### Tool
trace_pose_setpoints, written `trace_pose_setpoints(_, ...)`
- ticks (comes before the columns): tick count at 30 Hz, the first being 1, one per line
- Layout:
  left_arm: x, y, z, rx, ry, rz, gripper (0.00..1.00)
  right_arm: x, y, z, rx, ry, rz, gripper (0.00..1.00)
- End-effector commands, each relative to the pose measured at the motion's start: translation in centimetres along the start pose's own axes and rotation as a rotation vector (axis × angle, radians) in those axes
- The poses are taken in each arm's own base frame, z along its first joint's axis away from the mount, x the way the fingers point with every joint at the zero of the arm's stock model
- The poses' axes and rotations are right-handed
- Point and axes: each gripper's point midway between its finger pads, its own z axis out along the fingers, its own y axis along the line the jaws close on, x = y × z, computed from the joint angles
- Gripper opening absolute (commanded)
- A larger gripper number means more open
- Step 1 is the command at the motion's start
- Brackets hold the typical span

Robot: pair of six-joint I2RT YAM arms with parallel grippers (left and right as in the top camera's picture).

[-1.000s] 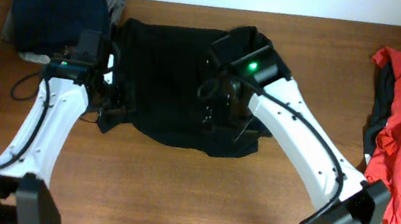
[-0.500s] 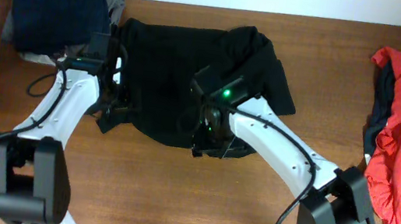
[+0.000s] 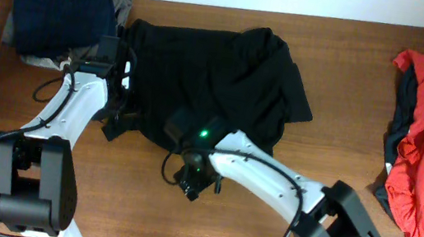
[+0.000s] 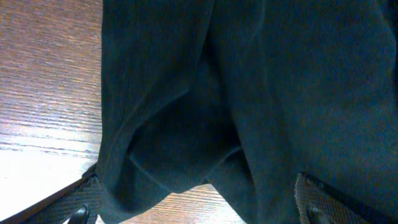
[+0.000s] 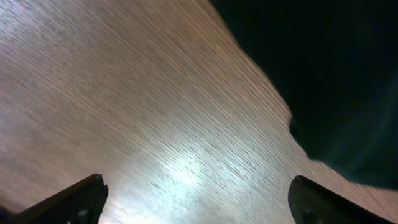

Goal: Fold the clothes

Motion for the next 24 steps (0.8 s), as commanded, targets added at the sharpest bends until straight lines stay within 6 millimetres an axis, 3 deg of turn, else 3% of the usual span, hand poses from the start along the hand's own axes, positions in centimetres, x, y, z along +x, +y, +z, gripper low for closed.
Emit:
trace_pose_setpoints(1, 0.2, -0.2, 0.4, 0.014, 0.013, -0.01, 0.98, 0.1, -1.1, 1.8, 0.065, 0.036, -0.056, 0.98)
trace_pose_setpoints(6, 0.2, -0.2, 0.4, 0.014, 0.013, -0.01, 0.98, 0.1, -3.6, 3.1, 0.146, 0.068, -0.03, 0.98)
trace_pose_setpoints(17, 0.2, -0.2, 0.4, 0.015, 0.012, -0.01, 0.98, -1.1, -8.7, 3.3, 0.156, 0.02, 0.081, 0.99)
trace_pose_setpoints(24, 0.2, -0.3, 0.4, 0.015, 0.012, -0.009, 0.98, -1.0, -10.8, 3.3, 0.152, 0.014, 0.145, 0.99)
